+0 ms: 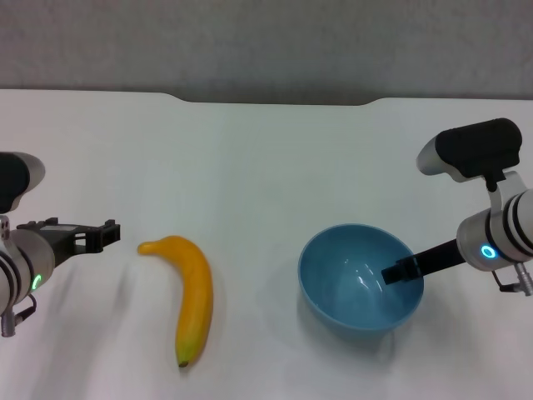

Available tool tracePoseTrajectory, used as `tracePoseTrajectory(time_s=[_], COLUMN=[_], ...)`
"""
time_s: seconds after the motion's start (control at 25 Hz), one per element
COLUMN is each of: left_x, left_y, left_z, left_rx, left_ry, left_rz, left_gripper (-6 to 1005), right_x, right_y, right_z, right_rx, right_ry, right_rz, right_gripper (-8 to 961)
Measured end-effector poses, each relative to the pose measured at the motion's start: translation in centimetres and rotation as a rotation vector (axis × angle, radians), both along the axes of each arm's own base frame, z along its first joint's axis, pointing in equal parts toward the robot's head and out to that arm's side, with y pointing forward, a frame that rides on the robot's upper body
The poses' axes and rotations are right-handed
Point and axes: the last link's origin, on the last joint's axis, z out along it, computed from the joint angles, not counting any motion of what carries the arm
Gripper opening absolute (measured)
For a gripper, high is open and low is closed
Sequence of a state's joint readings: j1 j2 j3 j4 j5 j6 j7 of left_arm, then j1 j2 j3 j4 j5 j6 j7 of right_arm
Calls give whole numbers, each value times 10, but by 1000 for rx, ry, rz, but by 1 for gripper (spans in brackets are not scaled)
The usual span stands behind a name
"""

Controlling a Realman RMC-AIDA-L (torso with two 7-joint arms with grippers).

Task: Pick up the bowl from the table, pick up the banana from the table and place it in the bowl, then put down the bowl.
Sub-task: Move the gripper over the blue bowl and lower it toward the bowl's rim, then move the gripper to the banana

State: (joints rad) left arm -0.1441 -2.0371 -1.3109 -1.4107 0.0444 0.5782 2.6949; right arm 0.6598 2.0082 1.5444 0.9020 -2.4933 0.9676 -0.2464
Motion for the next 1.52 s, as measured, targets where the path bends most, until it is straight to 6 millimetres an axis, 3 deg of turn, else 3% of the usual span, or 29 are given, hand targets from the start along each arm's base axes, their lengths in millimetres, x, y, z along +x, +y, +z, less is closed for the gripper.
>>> tracePoseTrajectory(time_s=[0.24, 0.32, 0.76, 1.2, 1.52], left_x=[-1, -1, -5, -3, 1], left_y=[0, 0, -1, -2, -3], left_z=[0, 0, -1, -4, -3], left_rx=[1, 1, -3, -12, -7], left_ry=[0, 0, 3, 4, -6], left_rz=[2, 4, 14, 10, -5], left_gripper=[884, 884, 883, 883, 883], right_x=[-1, -3, -3, 1, -8], right_y=[-2, -2, -2, -2, -8], right_z=[-4, -6, -6, -4, 4], right_rx=[-18, -23, -16, 20, 108], right_ry=[-15, -22, -26, -11, 66], right_rz=[16, 30, 51, 59, 121], right_gripper=[637, 448, 54, 53, 43])
